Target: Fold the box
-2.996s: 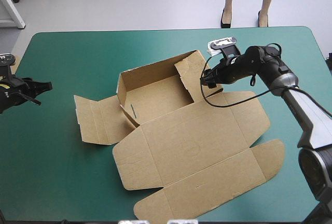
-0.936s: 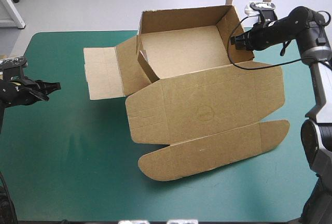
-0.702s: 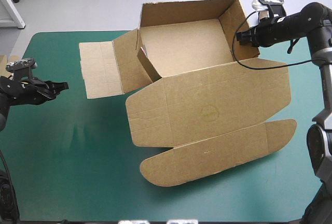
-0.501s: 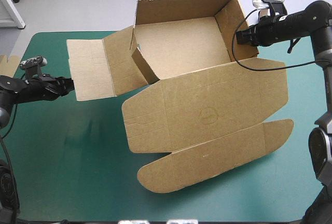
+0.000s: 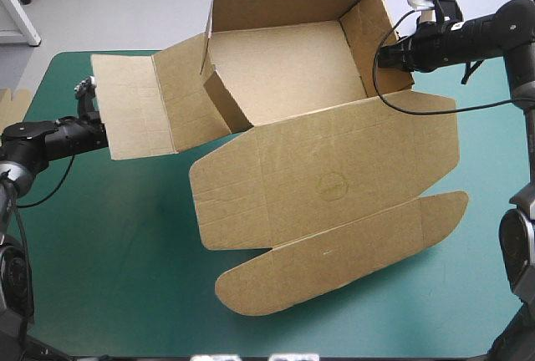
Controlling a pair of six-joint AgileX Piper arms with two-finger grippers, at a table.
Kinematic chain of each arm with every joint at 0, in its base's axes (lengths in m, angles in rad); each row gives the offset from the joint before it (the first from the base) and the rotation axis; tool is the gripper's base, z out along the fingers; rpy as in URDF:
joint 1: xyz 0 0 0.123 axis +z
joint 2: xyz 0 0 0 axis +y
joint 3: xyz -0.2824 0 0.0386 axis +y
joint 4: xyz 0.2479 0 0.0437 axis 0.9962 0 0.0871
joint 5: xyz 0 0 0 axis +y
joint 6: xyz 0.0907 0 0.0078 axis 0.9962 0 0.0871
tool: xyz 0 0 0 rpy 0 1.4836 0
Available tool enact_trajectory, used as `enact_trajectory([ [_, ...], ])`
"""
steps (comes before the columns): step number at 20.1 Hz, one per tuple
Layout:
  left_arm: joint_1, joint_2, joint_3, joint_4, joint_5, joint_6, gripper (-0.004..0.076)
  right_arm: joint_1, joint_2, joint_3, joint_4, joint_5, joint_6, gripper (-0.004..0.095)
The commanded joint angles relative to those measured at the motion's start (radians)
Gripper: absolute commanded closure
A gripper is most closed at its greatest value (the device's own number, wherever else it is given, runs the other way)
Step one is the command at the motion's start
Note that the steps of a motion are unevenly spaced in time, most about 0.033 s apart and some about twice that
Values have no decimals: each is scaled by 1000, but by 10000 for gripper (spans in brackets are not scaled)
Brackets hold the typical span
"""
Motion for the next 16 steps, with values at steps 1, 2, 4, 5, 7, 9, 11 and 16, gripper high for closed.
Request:
enact_trajectory([
  [1,-57,-39,-27,-241,124,48,504,-6,-59,-32,57,-50,2,921],
  [2,-70,-39,-27,-261,141,53,504,-6,-59,-32,45,-50,4,921],
  [4,-99,-39,-27,-311,190,70,504,-6,-59,-32,-3,-58,23,921],
  [5,-116,-39,-27,-343,225,70,504,-6,-59,-32,-22,-61,26,921],
  [7,-128,-39,-27,-390,256,68,504,-6,-59,-32,-41,-74,33,921],
  [9,-130,-39,-27,-441,280,68,501,-6,-59,-30,-61,-80,40,921],
  [11,-130,-39,-27,-474,286,68,468,-6,-59,-24,-63,-85,40,921],
  [16,-148,-39,-27,-476,288,30,316,-6,-46,-22,-88,-95,47,921],
])
